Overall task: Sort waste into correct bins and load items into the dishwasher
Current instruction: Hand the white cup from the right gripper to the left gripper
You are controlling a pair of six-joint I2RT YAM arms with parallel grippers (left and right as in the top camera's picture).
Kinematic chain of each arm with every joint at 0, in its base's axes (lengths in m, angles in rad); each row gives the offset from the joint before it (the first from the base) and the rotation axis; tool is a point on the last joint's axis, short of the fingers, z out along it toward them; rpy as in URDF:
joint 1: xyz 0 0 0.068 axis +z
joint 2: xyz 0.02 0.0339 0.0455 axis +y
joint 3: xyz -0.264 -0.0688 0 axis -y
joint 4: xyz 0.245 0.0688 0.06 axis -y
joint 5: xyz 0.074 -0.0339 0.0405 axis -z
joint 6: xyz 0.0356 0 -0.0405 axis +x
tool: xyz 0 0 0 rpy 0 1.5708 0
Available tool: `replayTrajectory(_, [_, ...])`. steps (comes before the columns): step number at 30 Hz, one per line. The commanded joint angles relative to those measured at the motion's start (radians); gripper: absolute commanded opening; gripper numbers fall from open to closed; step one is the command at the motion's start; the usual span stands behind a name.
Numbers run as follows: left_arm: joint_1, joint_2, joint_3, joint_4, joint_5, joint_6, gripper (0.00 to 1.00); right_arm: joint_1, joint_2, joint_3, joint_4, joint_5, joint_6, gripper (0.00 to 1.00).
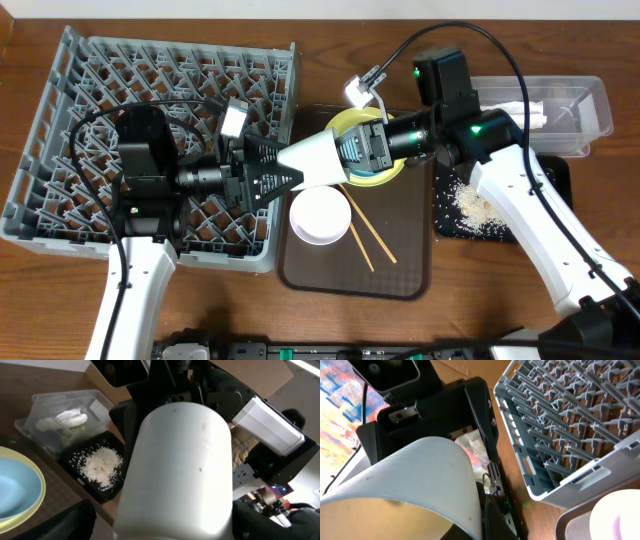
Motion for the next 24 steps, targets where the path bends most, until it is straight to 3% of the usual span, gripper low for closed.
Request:
replayTrajectory(1, [-0.013, -0.002, 0.021, 0.006, 0.006, -0.052, 0.88, 0.011, 0.000, 0.009, 0.023, -0.035, 0.044, 0.01])
replayTrajectory(9, [-0.014, -0.002, 0.021, 0.013, 0.005, -0.072, 0.86, 0.016, 0.000, 0.009, 0.027, -0.012, 0.047, 0.01])
replayTrajectory(24, [-0.017, -0.002, 0.021, 0.139, 0.006, -0.261, 0.86, 0.019, 0.000, 0.009, 0.039, -0.008, 0.048, 0.01])
